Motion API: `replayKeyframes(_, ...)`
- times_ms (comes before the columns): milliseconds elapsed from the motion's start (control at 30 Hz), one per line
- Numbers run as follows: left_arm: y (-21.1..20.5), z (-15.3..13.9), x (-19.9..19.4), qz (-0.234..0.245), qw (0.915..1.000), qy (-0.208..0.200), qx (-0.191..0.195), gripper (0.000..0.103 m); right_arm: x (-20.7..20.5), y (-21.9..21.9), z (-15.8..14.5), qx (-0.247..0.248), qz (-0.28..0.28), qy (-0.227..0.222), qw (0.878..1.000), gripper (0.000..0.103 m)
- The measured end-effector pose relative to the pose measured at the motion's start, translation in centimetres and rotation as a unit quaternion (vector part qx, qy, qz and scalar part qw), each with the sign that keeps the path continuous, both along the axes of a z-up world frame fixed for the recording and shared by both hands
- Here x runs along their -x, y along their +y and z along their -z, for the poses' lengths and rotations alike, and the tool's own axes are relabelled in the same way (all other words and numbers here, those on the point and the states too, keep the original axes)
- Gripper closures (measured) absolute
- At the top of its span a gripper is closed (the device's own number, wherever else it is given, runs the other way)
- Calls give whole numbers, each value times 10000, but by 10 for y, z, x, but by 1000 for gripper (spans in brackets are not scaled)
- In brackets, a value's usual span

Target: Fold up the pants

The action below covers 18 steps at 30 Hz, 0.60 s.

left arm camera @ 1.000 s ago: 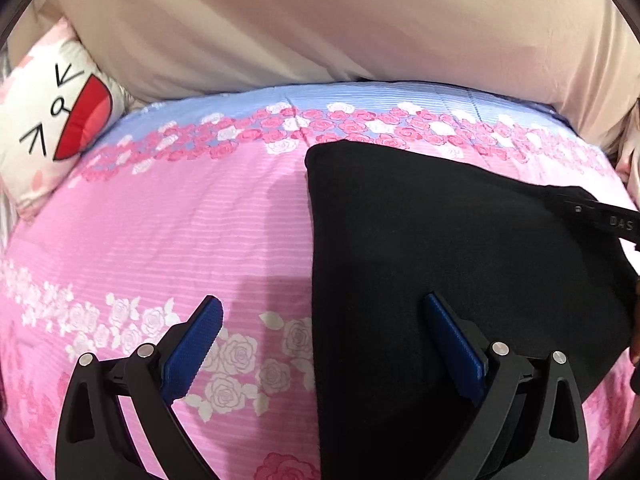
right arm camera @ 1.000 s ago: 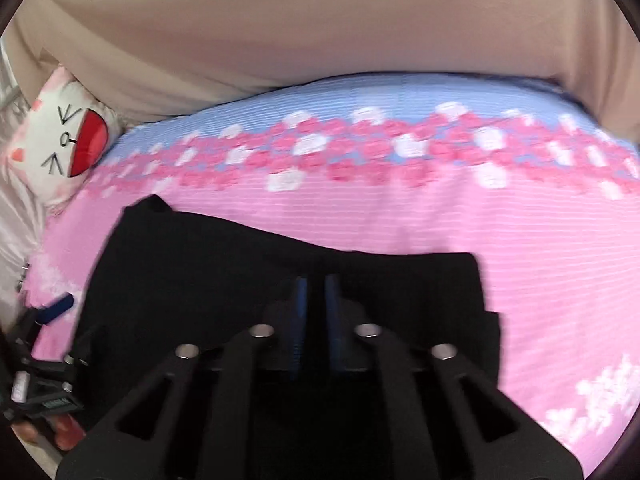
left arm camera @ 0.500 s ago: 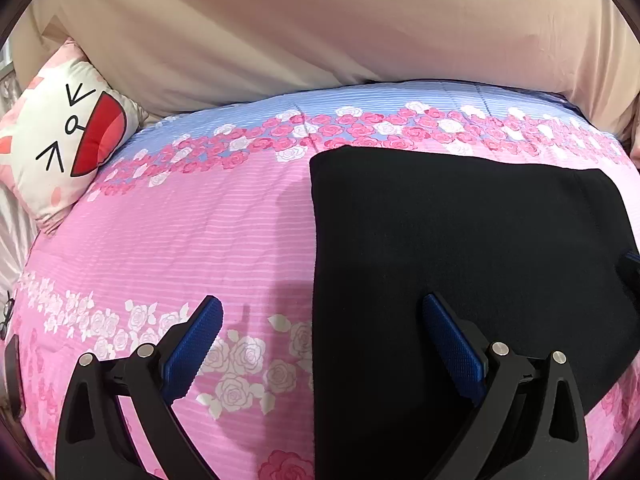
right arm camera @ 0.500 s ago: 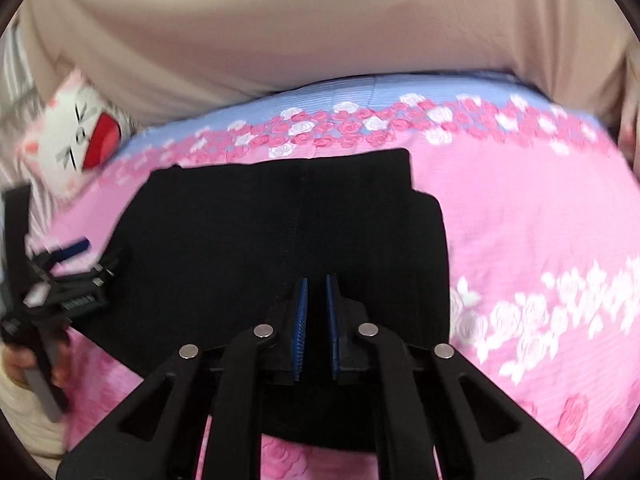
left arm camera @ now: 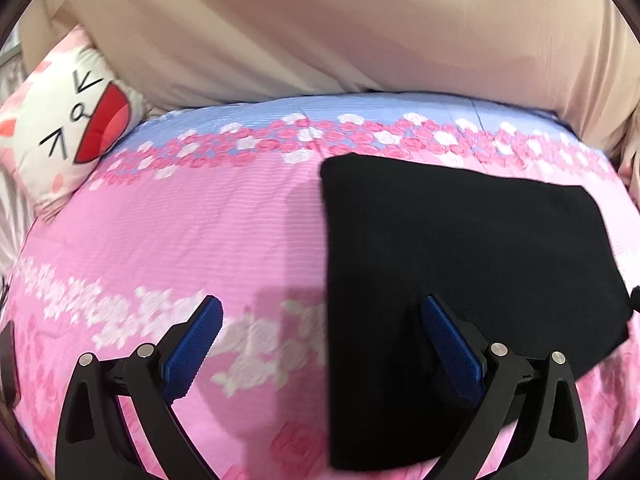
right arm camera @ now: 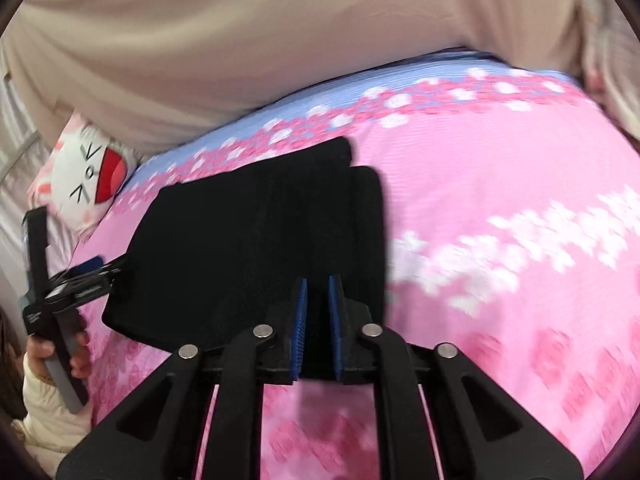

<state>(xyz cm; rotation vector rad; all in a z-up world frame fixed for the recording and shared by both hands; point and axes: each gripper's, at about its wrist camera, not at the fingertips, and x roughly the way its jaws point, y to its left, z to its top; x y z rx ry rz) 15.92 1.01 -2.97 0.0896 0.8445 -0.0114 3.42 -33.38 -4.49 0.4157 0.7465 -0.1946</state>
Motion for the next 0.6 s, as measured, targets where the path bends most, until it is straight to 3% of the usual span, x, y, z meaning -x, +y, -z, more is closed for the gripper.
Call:
replayKeyframes(33,7,-3,6,-61,10000,-34,13,5,9,-4,-1,0,142,-4,9999,59)
replayKeyframes(100,19,-3,12,-227,9997,30,19,5,22,-10,0,-55,276,-56,9996,46)
replayKeyframes(233,40,16,14,-501,9964,426,533,5,18,-10,9,-842,-91,-303,9960,46)
replayKeyframes(333,44,15,16,-544,9933,475,901,5,-2,-2,13,-1034,-283,-339,9937,46)
replayKeyframes(400,42,15,14,-513,9929,520,944,5,-20,2,17,-1118,-413,-313,9924,46)
replayKeyframes(433,42,15,13,-535,9927,521,951,5,-28,4,20,-1058,-432,-260,9931,53)
replayKeyframes(467,41,13,13,-542,9926,516,955,5,-33,7,21,-935,-470,-189,9943,67)
replayKeyframes(500,41,13,12,-529,9927,514,954,5,-35,10,17,-891,-517,-188,9945,88)
replayKeyframes(600,40,6,14,-442,9939,484,883,5,-8,17,-20,-700,-509,-731,9936,92)
